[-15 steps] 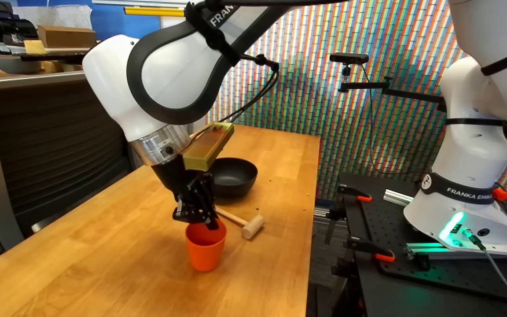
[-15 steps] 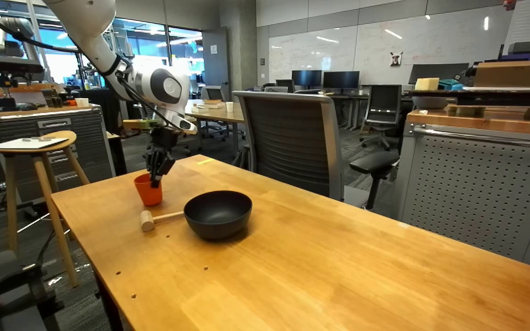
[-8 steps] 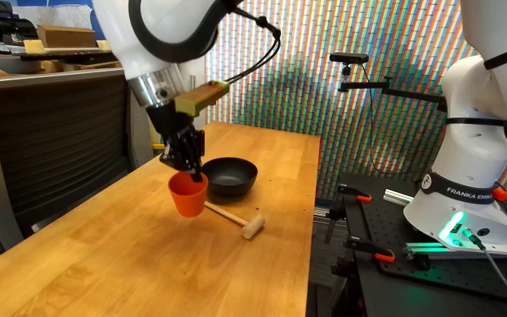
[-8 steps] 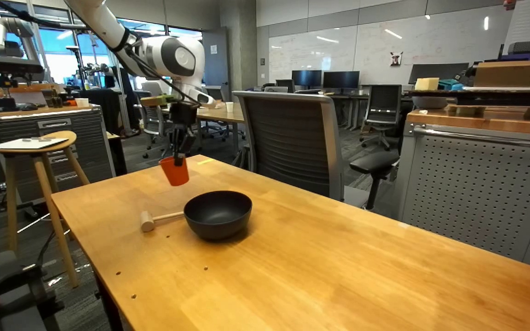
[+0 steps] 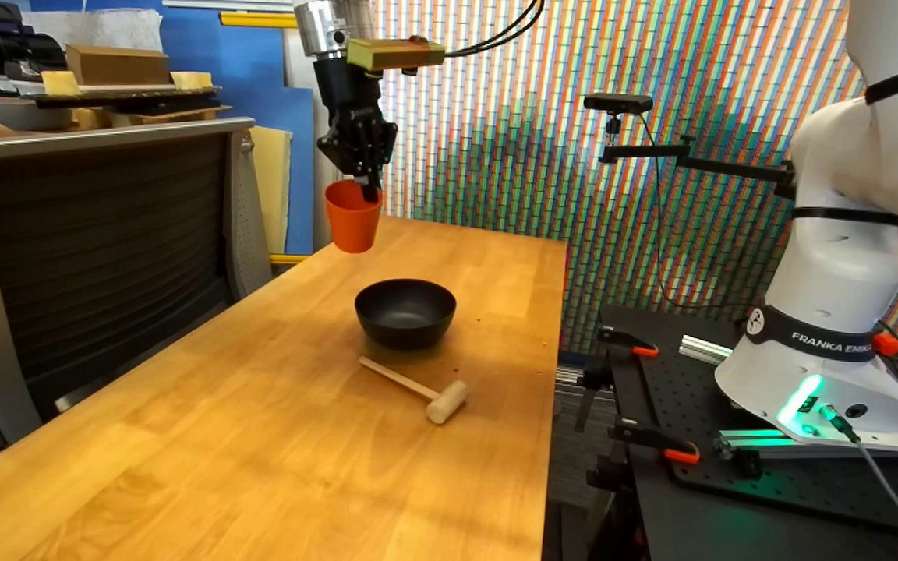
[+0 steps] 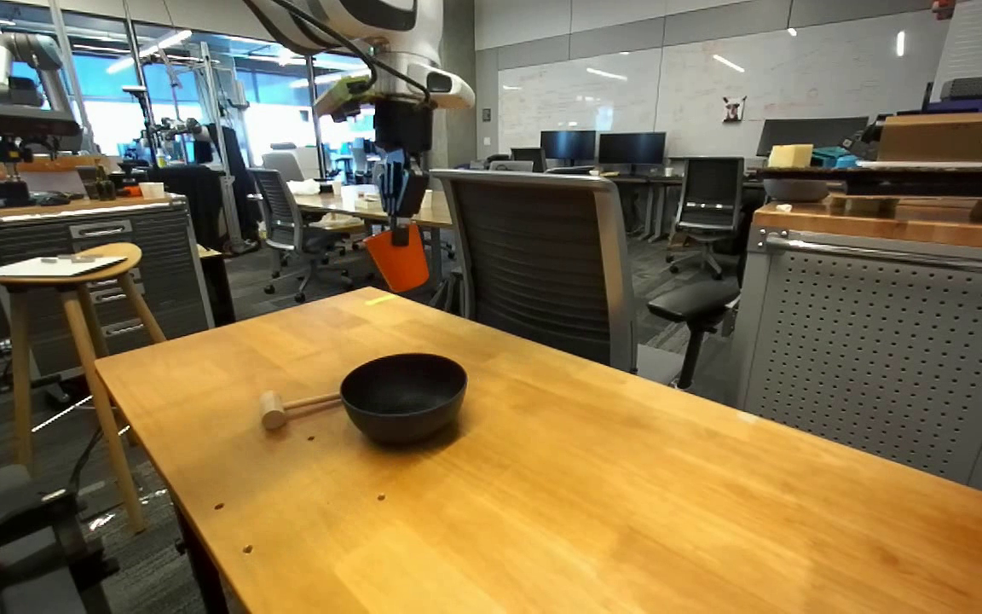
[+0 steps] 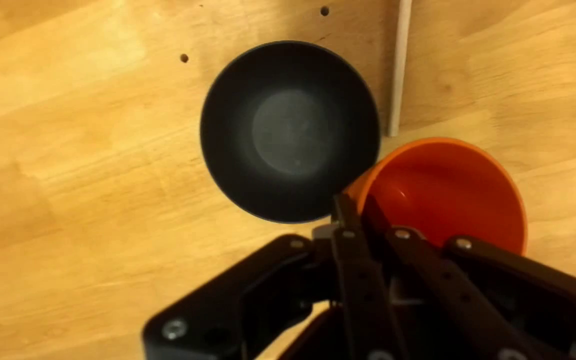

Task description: Put the orange cup inside the black bowl

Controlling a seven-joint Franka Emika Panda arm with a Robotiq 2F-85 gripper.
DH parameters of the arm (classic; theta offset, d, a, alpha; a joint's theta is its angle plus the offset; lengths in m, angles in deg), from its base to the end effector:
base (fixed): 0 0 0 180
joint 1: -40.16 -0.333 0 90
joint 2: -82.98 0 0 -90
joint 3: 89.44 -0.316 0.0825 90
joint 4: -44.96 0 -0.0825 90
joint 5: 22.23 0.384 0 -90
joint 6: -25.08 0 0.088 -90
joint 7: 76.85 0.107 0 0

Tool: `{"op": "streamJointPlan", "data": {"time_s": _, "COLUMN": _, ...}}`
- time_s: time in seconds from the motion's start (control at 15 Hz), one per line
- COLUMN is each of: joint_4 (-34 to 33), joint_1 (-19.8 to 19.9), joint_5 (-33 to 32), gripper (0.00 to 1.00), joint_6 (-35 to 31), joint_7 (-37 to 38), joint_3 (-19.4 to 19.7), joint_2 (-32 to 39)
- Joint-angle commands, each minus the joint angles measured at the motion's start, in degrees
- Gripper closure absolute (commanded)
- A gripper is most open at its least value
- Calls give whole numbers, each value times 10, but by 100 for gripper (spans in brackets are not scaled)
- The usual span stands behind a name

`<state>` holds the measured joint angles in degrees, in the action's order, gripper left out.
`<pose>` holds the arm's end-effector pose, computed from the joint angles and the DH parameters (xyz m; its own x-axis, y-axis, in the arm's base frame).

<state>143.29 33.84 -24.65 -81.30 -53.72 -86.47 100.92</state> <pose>0.6240 0.0358 0.3921 0.9349 -0.3274 -0.1368 -0.3129 -0.9425 0.1170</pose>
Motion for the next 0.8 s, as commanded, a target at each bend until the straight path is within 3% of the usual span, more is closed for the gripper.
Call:
{"op": "streamJointPlan", "data": {"time_s": 0.0, "joint_4": 43, "joint_1": 31, "joint_5": 21, "gripper": 99, "joint_6": 2, "joint_7": 20, "joint_3": 7, "joint_2": -6}}
{"op": "streamJointPlan", "data": {"time_s": 0.27, "joint_4": 58, "joint_1": 51, "joint_5": 58, "gripper": 99, "joint_6": 9, "joint_7": 2, "joint_3": 1, "joint_2": 39}}
{"op": "streamJointPlan", "data": {"time_s": 0.73, "joint_4": 66, "joint_1": 53, "joint_5": 95, "gripper": 99, "joint_6": -27, "joint_7": -11, "joint_3": 2, "joint_2": 111}}
